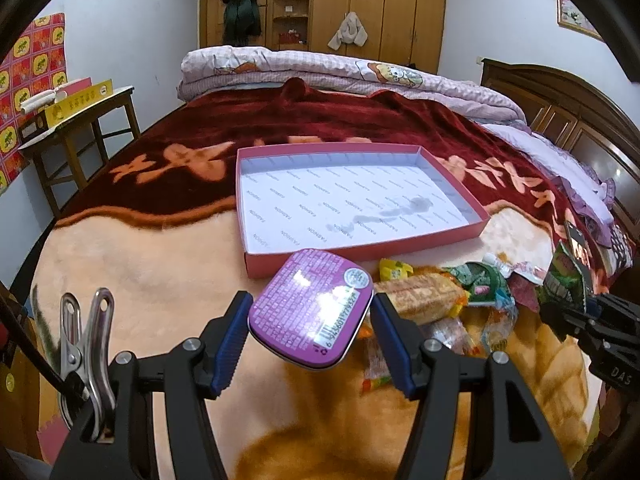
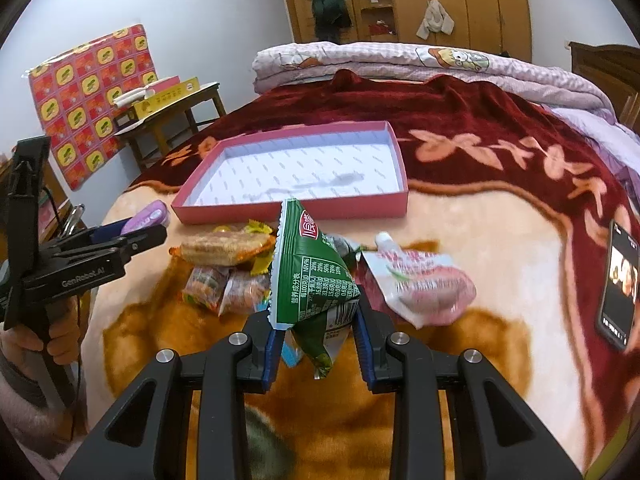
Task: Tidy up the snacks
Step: 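Carry the purple tin and green packet over the pink tray with both grippers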
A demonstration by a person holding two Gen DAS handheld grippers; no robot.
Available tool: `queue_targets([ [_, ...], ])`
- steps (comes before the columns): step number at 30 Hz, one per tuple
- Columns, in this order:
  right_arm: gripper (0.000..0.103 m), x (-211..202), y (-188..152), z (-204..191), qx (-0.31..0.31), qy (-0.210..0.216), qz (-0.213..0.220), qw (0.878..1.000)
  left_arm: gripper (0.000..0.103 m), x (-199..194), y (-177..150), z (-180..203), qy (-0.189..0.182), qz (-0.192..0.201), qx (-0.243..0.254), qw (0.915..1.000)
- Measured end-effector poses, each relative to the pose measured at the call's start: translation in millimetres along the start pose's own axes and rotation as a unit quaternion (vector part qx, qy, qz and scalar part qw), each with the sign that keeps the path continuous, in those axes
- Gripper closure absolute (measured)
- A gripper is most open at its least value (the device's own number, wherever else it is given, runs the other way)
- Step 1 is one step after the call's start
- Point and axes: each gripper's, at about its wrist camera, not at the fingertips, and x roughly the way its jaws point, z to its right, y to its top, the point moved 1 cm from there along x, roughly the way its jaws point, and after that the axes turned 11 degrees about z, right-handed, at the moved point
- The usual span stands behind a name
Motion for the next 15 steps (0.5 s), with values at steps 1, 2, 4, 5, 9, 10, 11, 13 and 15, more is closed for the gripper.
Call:
queue_targets([
  [1,0.071,2,2,1,0.001,0.002,0.000,1.000,0.039,2,3,0,0.001,0.001,-0.001,1.0000],
  [2,0.071,4,5,1,0.002,0.004,0.000,1.000,0.039,4,5,0,0.001,0.002,-0.001,1.0000],
  [4,0.071,7,9,1,0.001,0.005,0.001,1.000,0.039,7,10,0,0.002,0.006,0.000,1.0000],
  [5,0.071,9,12,2,0.001,0.005,0.001,1.000,0.039,9,13,-1,0.003,0.007,0.000,1.0000],
  [9,0.071,15,22,4,0.001,0.008,0.002,1.000,0.039,16,22,0,0.003,0.010,0.004,0.9999],
  [10,0.071,17,25,4,-0.001,0.009,0.004,1.000,0.039,18,24,0,0.003,0.011,0.006,0.9999],
  [11,0.071,18,27,4,-0.002,0.009,0.005,1.000,0.039,20,26,1,0.003,0.011,0.008,0.9999],
  [13,0.071,21,31,5,-0.004,0.008,0.006,1.000,0.039,25,29,2,0.004,0.010,0.011,0.9999],
  [15,0.071,26,36,7,-0.003,0.009,0.006,1.000,0.039,30,32,2,0.004,0.010,0.012,0.9999],
])
